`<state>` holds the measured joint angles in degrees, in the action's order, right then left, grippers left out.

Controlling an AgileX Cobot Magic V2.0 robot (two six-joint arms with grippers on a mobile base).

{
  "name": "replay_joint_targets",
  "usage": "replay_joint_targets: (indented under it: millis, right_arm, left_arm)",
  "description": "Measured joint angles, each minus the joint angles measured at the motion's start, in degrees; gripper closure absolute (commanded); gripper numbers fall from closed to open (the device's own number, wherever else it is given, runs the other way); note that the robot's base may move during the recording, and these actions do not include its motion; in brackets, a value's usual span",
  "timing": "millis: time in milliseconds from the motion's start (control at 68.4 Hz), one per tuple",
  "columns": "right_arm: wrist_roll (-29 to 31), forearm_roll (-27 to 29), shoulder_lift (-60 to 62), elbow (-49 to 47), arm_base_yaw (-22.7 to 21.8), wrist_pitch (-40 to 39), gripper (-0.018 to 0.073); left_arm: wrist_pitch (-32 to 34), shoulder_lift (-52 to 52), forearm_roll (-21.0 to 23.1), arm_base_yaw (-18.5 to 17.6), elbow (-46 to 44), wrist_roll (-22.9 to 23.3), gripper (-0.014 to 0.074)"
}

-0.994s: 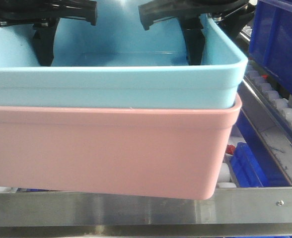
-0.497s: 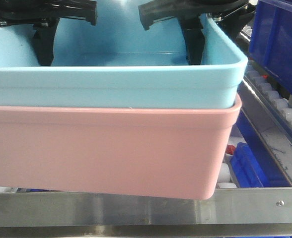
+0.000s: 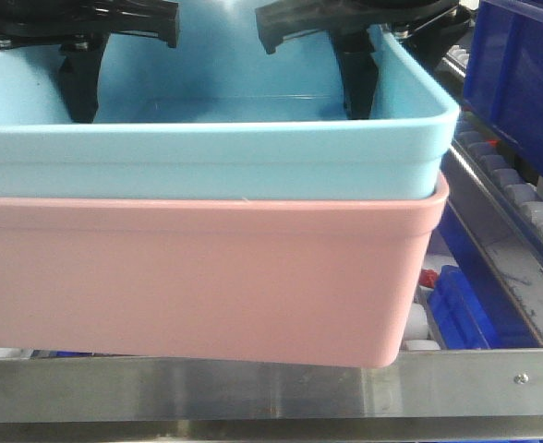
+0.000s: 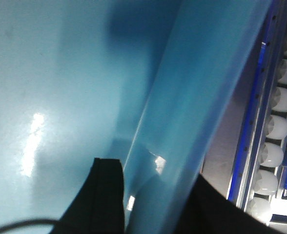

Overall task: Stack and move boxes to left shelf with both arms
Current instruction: 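Hold the stack with both grippers above the shelf's front metal rail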

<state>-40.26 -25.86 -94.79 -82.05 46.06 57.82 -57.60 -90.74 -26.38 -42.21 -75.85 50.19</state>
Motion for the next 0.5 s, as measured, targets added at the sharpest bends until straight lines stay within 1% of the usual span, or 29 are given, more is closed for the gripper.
replay_joint_targets:
  millis: [322, 497]
  right_arm:
    - [0.0, -0.2, 0.0, 0.0, 0.0, 0.1, 0.0503]
    - [0.0, -1.1, 0.0, 0.0, 0.0, 0.1, 0.0503]
  left_arm:
    - [0.4, 0.0, 0.0, 0.0, 0.0, 0.0, 0.0600]
    - [1.2, 0.0, -1.5, 0.0, 0.0, 0.0, 0.0600]
